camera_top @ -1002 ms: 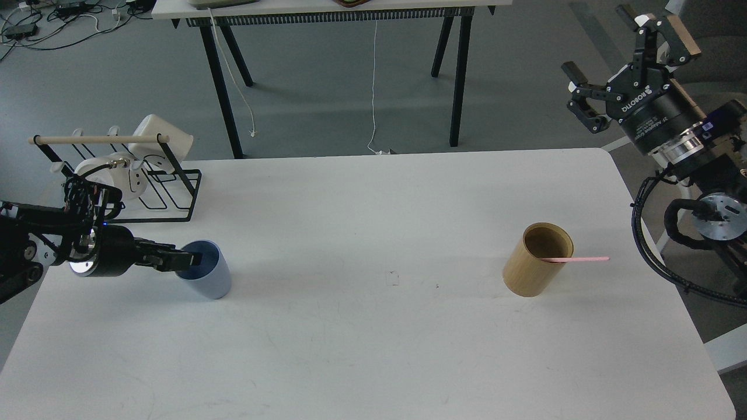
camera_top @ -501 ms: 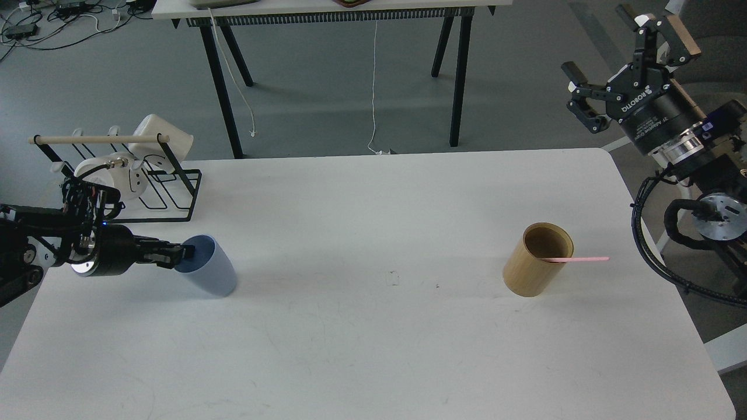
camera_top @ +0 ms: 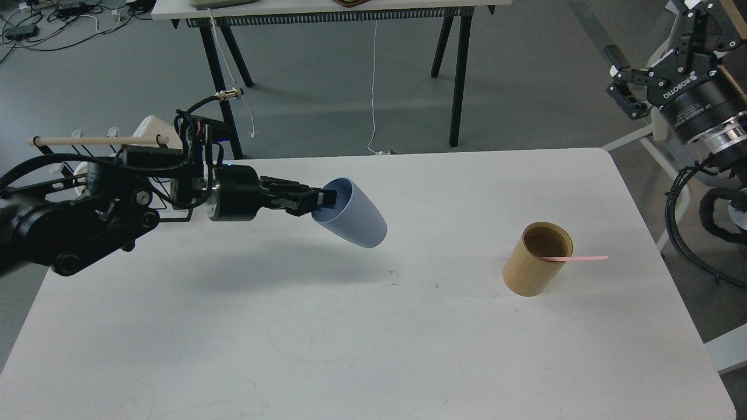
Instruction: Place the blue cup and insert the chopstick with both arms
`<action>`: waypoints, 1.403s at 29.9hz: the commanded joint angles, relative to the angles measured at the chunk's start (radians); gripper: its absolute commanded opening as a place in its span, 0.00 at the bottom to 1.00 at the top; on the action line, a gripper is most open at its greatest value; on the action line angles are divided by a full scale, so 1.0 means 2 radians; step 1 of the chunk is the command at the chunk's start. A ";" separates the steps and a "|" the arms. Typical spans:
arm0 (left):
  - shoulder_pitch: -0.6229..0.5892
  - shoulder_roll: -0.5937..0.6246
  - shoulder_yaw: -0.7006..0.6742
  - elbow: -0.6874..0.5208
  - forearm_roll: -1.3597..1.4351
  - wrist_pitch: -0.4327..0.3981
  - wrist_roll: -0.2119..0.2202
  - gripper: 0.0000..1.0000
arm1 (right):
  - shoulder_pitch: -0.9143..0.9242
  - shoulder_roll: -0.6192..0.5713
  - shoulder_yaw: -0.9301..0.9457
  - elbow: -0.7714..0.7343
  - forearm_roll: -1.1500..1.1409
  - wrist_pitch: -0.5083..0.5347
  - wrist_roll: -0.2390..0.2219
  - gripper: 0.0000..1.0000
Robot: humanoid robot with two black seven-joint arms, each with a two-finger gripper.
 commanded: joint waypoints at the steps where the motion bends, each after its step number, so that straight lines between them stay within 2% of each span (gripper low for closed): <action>1: -0.056 -0.106 0.065 0.093 0.022 0.004 0.000 0.00 | -0.001 -0.004 0.008 -0.025 0.000 0.000 0.000 0.99; 4: -0.082 -0.166 0.104 0.147 0.051 0.005 0.000 0.00 | 0.000 -0.004 0.018 -0.049 0.000 0.000 0.000 0.99; 7: -0.091 -0.196 0.115 0.177 0.078 0.005 0.000 0.00 | -0.001 -0.008 0.026 -0.068 0.000 0.000 0.000 0.99; 12: -0.092 -0.233 0.121 0.187 0.144 0.004 0.000 0.00 | -0.001 -0.015 0.026 -0.082 0.001 0.000 0.000 0.99; 24: -0.067 -0.287 0.138 0.236 0.165 0.007 0.000 0.00 | -0.001 -0.015 0.026 -0.087 0.000 0.000 0.000 0.99; 30: -0.066 -0.282 0.134 0.236 0.163 0.006 0.000 0.11 | -0.001 -0.015 0.026 -0.087 0.000 0.000 0.000 0.99; 32: -0.066 -0.277 0.130 0.230 0.158 0.000 0.000 0.27 | -0.001 -0.014 0.026 -0.087 0.001 0.000 0.000 0.99; 36: -0.066 -0.272 0.115 0.224 0.129 -0.002 0.000 0.46 | -0.001 -0.014 0.025 -0.085 0.001 0.000 0.000 0.99; 42: -0.066 -0.265 0.111 0.216 0.112 -0.016 0.000 0.51 | -0.001 -0.014 0.026 -0.085 0.000 0.000 0.000 0.99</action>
